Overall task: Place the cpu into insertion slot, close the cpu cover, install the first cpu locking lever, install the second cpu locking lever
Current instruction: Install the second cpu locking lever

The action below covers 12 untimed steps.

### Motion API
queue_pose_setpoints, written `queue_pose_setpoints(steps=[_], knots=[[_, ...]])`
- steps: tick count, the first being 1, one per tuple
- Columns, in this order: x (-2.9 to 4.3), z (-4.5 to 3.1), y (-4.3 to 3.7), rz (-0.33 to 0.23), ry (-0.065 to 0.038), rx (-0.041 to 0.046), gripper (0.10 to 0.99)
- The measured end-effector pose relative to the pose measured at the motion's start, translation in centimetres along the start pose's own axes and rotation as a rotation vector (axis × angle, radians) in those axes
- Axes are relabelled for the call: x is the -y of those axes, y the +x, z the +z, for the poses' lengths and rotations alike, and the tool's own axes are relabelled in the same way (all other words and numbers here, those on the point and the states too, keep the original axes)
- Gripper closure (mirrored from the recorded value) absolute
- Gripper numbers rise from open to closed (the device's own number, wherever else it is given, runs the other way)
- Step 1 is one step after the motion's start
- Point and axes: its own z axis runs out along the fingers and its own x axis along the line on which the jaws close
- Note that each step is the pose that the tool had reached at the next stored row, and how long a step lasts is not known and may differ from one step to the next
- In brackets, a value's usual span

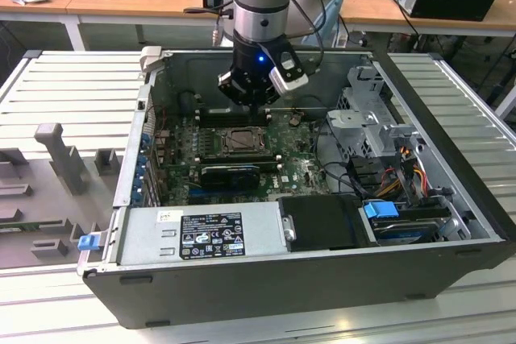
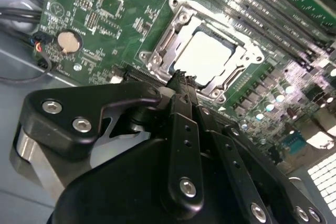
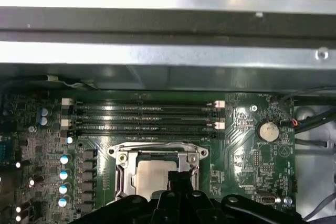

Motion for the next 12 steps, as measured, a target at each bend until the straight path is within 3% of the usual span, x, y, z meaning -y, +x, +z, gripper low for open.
queue_pose_setpoints(steps=[4,7,12], knots=[[0.90,0.02,0.01,0.000,0.003,0.0001,0.980],[1.77,-0.02,0.01,0.000,0.014,0.0000,0.980],[3.45,-0.12,0.03,0.000,0.017,-0.0001,0.980]])
